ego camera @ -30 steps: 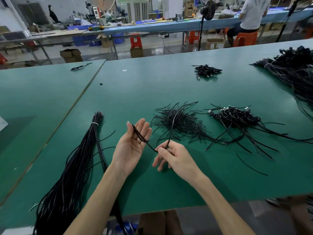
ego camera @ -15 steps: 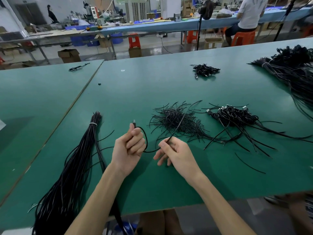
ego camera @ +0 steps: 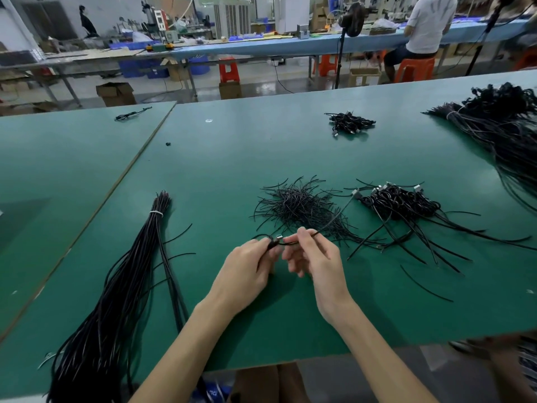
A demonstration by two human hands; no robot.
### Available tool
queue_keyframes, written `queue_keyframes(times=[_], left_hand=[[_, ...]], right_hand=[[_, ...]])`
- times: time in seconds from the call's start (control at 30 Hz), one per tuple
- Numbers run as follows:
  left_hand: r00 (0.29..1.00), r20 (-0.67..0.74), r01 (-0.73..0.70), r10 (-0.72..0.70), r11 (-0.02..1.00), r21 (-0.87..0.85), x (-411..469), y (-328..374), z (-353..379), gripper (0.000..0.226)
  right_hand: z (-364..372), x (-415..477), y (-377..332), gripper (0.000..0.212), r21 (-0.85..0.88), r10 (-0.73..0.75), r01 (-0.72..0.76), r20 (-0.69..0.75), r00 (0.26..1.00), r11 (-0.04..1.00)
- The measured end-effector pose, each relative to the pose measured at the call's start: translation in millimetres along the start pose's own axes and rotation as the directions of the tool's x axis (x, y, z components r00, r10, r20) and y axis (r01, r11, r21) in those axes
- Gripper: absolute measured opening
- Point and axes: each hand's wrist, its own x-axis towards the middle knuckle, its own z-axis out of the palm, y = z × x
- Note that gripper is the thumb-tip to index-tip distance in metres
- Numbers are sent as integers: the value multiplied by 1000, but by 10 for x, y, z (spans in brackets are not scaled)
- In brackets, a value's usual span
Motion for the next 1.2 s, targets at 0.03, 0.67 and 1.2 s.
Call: queue_keyframes(times=[0.03, 0.67, 1.2], left_hand=[[999, -32, 4, -4, 1000, -12, 1, 8, -13, 26], [999, -49, -6, 0, 993, -122, 39, -39, 10, 28], [987, 52, 156, -150, 868, -471, 45, -37, -66, 41]], right_hand=[[1, -1, -8, 35, 20, 8, -8, -3, 1000, 1000], [-12, -18, -54, 31, -4, 28, -28, 72, 997, 1000], [-56, 12, -32, 28, -50, 23, -11, 247, 969, 999]])
